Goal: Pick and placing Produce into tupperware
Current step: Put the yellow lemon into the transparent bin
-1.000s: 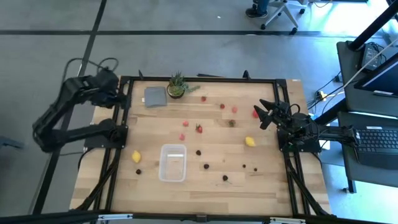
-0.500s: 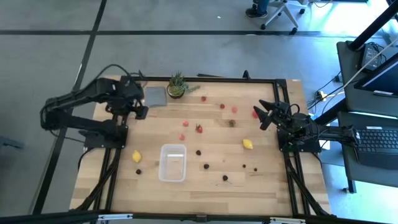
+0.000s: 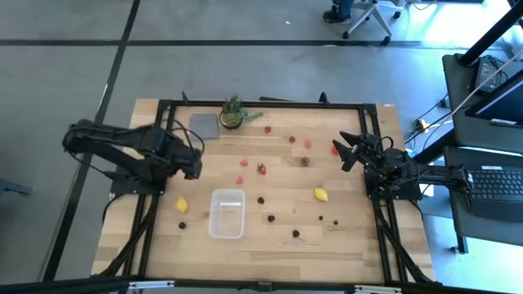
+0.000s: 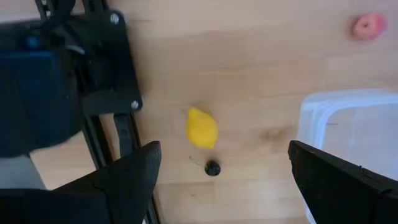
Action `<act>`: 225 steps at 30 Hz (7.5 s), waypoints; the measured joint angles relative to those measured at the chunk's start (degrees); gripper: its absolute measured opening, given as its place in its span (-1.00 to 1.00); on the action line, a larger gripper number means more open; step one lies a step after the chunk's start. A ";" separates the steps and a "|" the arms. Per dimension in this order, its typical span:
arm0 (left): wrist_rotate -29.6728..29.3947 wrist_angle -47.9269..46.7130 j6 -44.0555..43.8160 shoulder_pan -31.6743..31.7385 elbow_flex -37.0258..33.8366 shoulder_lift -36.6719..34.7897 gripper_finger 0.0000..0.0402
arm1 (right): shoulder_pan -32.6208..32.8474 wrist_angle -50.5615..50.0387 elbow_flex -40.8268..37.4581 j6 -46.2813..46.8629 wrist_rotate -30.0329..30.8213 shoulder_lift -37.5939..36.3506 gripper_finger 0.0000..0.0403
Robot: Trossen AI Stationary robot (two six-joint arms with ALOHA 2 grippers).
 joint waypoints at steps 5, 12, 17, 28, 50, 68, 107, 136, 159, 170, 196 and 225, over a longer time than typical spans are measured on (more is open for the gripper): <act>-0.69 0.04 -5.37 -5.27 -0.80 3.33 0.70 | 0.00 -0.02 0.00 1.38 0.00 0.00 0.50; 2.75 1.69 -11.47 -10.10 -7.38 5.52 0.70 | 0.00 -0.07 0.00 1.49 -0.02 0.00 0.50; 4.47 10.38 -13.98 -10.93 -13.71 5.55 0.70 | 0.00 -0.07 0.00 1.50 -0.02 0.00 0.50; 6.41 28.34 -17.38 -12.15 -26.09 5.55 0.70 | 0.00 -0.07 0.00 1.51 -0.02 0.00 0.50; 7.61 41.54 -25.16 -15.98 -35.25 5.55 0.70 | 0.00 -0.04 0.00 1.42 0.00 0.00 0.50; 9.14 46.91 -26.19 -17.25 -39.71 5.42 0.50 | -0.01 -0.04 0.00 1.49 0.00 0.00 0.50; 13.26 61.09 -10.69 -12.70 -40.00 -3.97 -0.02 | 0.00 0.19 0.00 1.51 0.00 0.00 0.50; 12.99 64.18 -5.01 -3.31 -39.88 -26.46 -0.02 | -0.01 0.11 0.00 1.33 0.00 0.00 0.50; 8.14 75.44 39.40 -2.64 -23.32 3.34 -0.02 | -0.01 0.07 0.00 2.99 0.16 0.00 0.50; 3.52 48.07 50.80 -5.72 -5.61 19.85 -0.02 | 0.00 0.07 0.00 2.81 0.15 0.00 0.50; 4.22 44.18 53.37 -7.37 -0.83 31.51 0.05 | -0.02 -0.07 0.00 2.36 0.17 0.00 0.50; 6.01 44.17 53.32 -7.39 -0.83 31.49 0.08 | -0.01 -0.07 0.00 2.38 0.17 0.00 0.50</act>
